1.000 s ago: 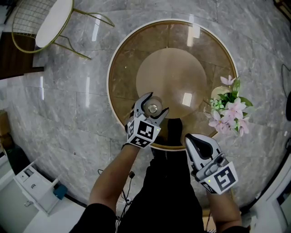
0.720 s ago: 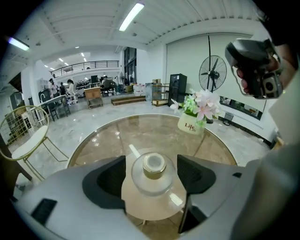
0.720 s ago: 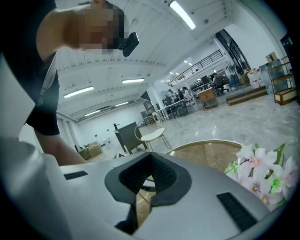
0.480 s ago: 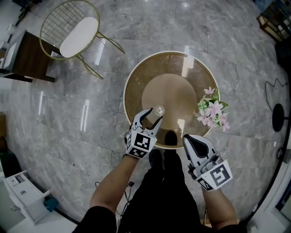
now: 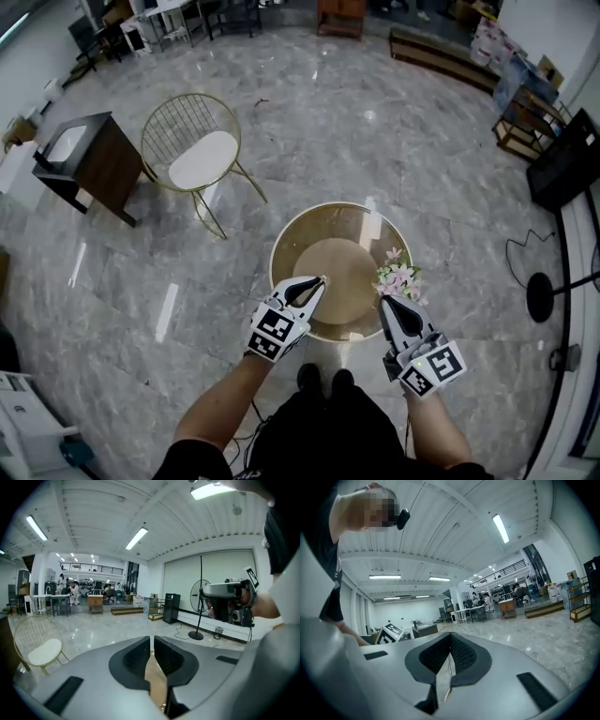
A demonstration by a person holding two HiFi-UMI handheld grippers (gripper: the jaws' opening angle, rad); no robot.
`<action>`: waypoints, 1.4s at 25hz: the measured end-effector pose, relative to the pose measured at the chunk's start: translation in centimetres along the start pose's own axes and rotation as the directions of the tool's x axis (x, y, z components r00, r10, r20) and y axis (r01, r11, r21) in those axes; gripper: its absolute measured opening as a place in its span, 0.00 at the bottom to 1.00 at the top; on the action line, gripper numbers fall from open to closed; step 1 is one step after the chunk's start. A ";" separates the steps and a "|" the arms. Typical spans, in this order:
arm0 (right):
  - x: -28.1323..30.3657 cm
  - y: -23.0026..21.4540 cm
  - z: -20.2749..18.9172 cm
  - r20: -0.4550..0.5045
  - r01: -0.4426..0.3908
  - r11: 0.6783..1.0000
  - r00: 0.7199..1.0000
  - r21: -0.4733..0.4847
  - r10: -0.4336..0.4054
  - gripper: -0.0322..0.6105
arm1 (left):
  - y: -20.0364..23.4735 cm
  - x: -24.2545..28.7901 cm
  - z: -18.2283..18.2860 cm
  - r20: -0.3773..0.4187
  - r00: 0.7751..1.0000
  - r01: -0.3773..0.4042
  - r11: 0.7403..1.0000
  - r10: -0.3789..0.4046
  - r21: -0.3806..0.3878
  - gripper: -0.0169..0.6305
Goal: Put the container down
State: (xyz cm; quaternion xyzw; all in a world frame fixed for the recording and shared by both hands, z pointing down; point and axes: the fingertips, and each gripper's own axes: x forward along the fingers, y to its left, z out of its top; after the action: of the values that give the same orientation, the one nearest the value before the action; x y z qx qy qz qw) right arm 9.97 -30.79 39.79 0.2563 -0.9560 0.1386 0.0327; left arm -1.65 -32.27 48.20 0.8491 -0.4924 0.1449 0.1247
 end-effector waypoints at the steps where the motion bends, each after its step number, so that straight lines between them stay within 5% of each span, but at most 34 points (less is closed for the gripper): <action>1: -0.7 0.4 1.0 0.010 0.000 1.000 1.000 0.004 0.000 0.07 | -0.5 -1.1 1.3 0.006 1.000 -0.004 1.000 0.004 0.011 0.08; 10: -9.0 3.4 6.2 0.078 -0.091 0.996 0.993 0.014 0.090 0.07 | -8.0 -7.1 9.5 0.146 0.988 -0.041 0.993 0.058 -0.113 0.05; 16: -16.2 2.2 7.4 0.090 -0.129 0.991 0.988 0.016 0.127 0.07 | -15.3 -7.4 12.8 0.236 0.962 -0.105 0.985 0.136 -0.140 0.05; 21: -20.4 2.2 7.8 0.070 -0.119 0.993 0.990 -0.026 0.120 0.07 | -19.7 -8.7 13.7 0.216 0.969 -0.100 0.991 0.117 -0.088 0.05; 29: -20.7 5.3 7.0 0.059 -0.054 0.997 0.997 -0.048 0.056 0.07 | -18.1 -11.7 13.2 0.171 0.978 -0.105 0.989 0.122 -0.101 0.05; 35: -18.1 6.3 8.7 0.072 -0.078 0.995 0.994 -0.065 0.083 0.07 | -15.6 -14.5 14.1 0.197 0.965 -0.160 0.984 0.171 -0.073 0.05</action>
State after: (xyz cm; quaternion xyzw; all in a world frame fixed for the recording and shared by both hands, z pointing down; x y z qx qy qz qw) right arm 22.59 -19.30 27.43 0.2214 -0.9700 0.1005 -0.0008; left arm 6.81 -18.14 28.74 0.8115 -0.5755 0.0537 0.0854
